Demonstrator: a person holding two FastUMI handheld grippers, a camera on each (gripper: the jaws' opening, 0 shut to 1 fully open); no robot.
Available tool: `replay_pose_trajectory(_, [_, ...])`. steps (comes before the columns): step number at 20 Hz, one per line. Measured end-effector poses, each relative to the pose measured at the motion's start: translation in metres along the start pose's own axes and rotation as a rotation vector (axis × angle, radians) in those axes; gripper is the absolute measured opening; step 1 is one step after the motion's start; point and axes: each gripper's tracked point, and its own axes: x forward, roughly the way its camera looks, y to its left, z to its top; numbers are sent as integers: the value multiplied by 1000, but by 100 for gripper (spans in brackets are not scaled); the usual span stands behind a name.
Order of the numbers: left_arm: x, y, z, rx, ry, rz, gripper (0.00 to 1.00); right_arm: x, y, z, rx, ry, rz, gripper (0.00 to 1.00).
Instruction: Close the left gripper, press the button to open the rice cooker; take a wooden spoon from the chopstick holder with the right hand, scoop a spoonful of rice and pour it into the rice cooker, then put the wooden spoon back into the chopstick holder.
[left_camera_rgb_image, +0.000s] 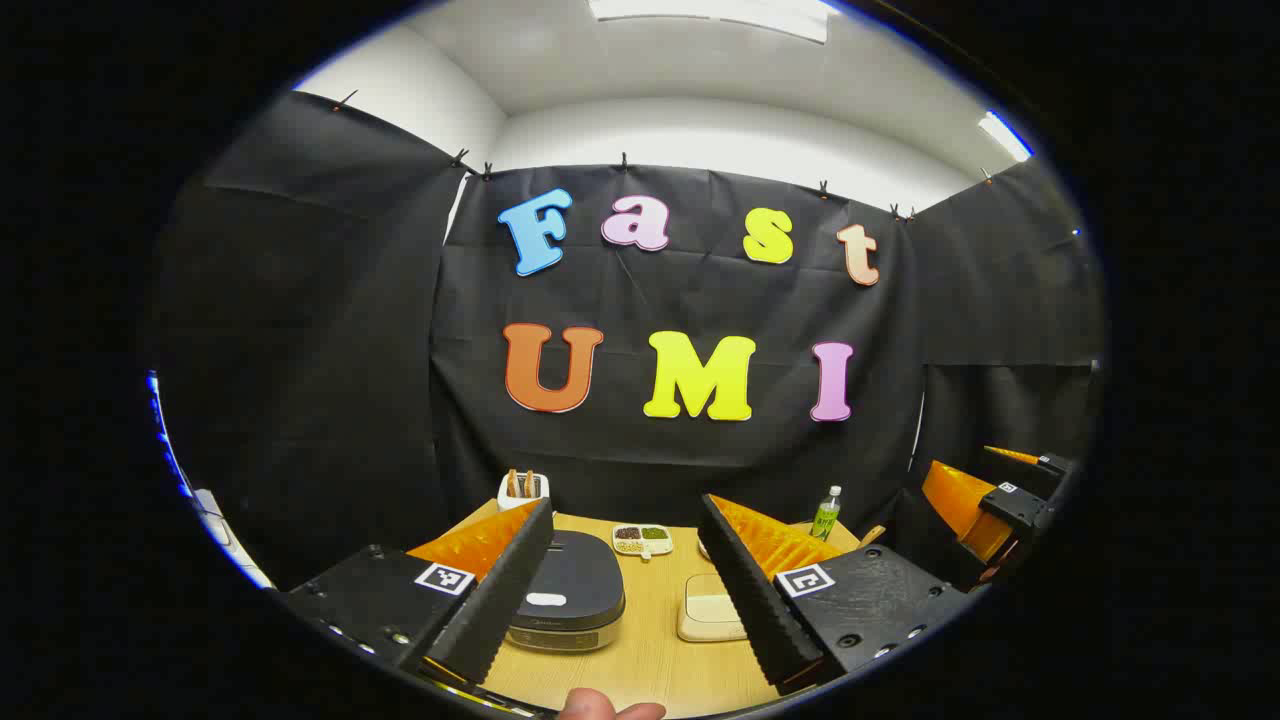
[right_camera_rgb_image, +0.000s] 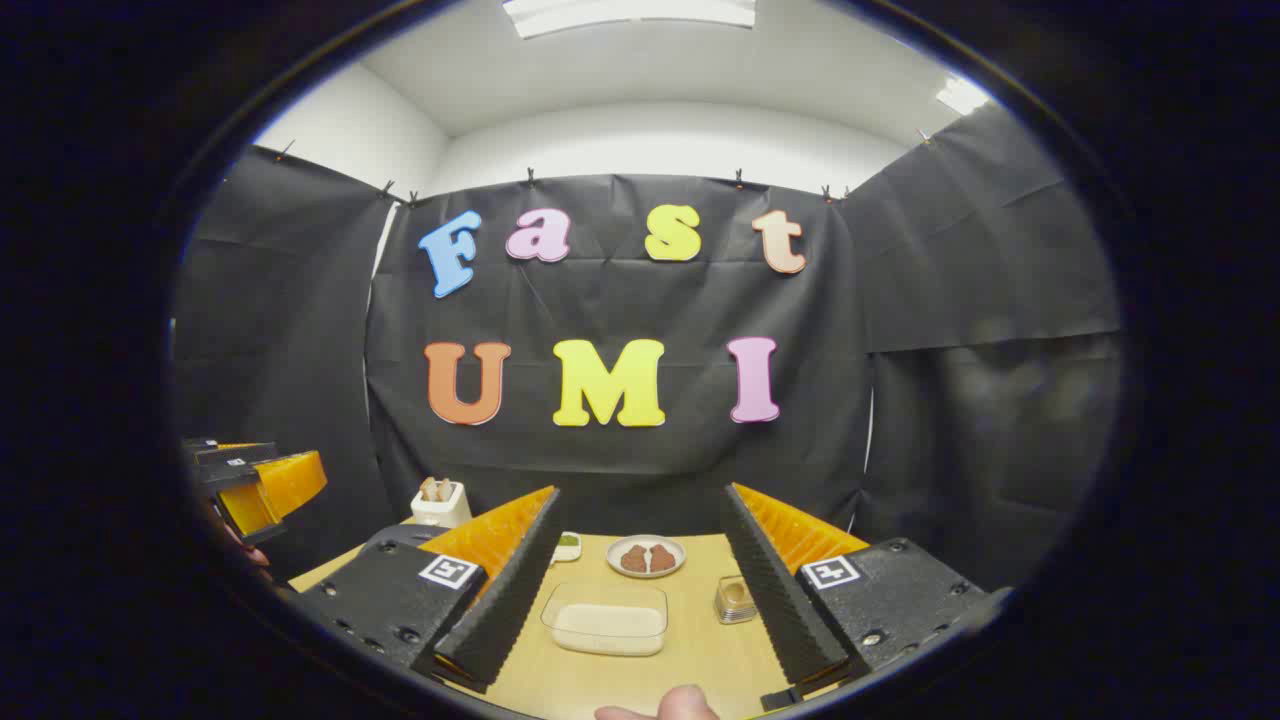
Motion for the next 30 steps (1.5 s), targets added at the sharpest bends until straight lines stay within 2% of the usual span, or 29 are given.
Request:
replay_pose_trajectory(21, [10,2,-12,14,25,57,94,20,-23,-4,22,2,3,100])
replay_pose_trajectory(27, [25,4,-24,21,61,80,94,39,-27,-15,29,31,23,100])
replay_pose_trajectory(30, [32,16,-41,7,116,114,94,49,-31,-18,35,39,30,100])
